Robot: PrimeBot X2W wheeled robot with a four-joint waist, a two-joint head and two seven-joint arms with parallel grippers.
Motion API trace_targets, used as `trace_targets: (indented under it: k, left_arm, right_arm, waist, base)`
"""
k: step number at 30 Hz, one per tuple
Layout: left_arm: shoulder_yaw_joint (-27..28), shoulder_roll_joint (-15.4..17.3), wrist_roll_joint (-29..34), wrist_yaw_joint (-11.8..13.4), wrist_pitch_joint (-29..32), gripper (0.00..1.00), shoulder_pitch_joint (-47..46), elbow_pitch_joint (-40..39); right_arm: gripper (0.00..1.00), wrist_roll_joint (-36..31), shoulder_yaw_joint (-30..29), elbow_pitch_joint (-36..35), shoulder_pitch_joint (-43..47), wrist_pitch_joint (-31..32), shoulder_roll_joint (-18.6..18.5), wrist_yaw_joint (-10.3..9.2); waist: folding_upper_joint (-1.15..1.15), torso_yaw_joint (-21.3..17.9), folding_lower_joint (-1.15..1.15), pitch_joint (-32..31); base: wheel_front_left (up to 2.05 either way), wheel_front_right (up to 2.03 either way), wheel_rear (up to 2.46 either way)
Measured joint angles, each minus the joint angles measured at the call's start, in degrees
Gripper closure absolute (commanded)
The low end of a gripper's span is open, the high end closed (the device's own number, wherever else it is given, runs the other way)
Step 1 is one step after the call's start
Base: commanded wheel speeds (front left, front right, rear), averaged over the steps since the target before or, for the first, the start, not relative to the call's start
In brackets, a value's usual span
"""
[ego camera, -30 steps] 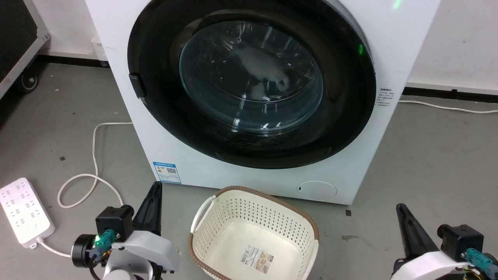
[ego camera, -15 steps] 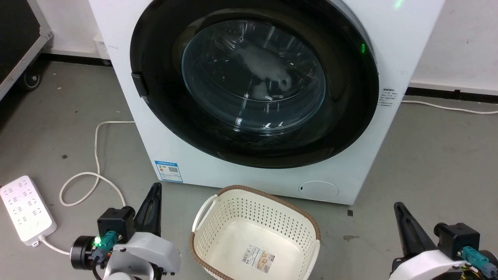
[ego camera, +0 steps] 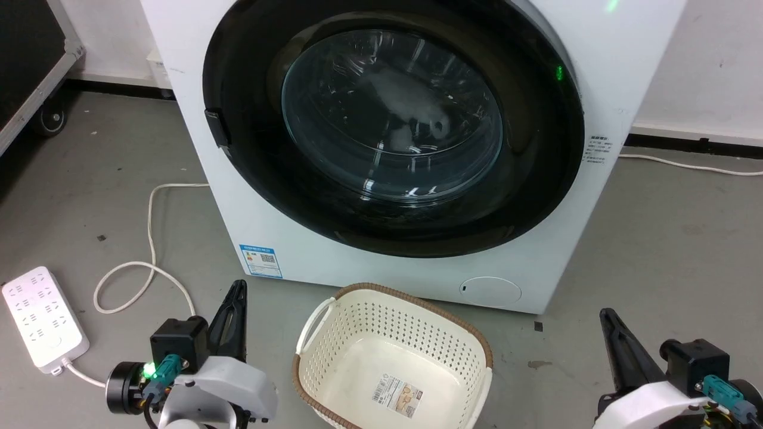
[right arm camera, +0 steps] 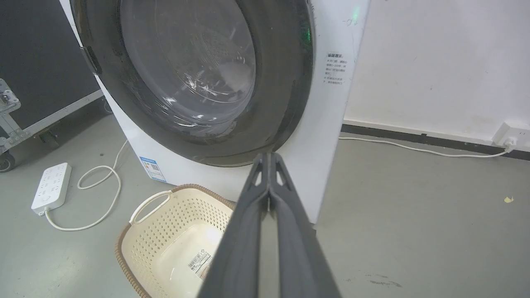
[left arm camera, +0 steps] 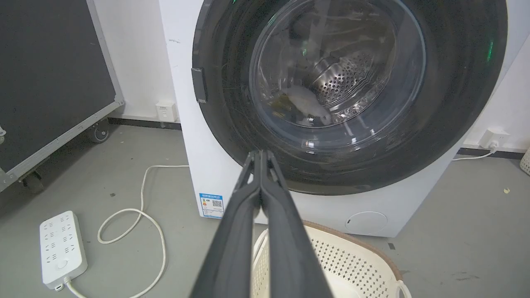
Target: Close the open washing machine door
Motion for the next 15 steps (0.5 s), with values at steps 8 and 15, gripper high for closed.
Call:
trace_targets:
  k: [8,15]
  left_arm:
    - [0.76,-0.57,1.55,-0.11,0.66,1.00,0.61,-0.97]
    - [1.58,-1.31,2.78,-0.33,1.23,1.00,1.01,-1.82]
  right_arm:
    - [1.00,-0.47,0.15,-0.30,-0.14,0.12,0.00,0.00]
    - [1.00,-0.94,0.33,-0.62,-0.21,0.52,0.00,0.00]
  waist:
    - [0.00,0.19,0.00,0.06]
    - [0.00,0.36,0.00,0.11]
  base:
    - [0.00,0.00,0.00]
    - [0.00,0.00,0.00]
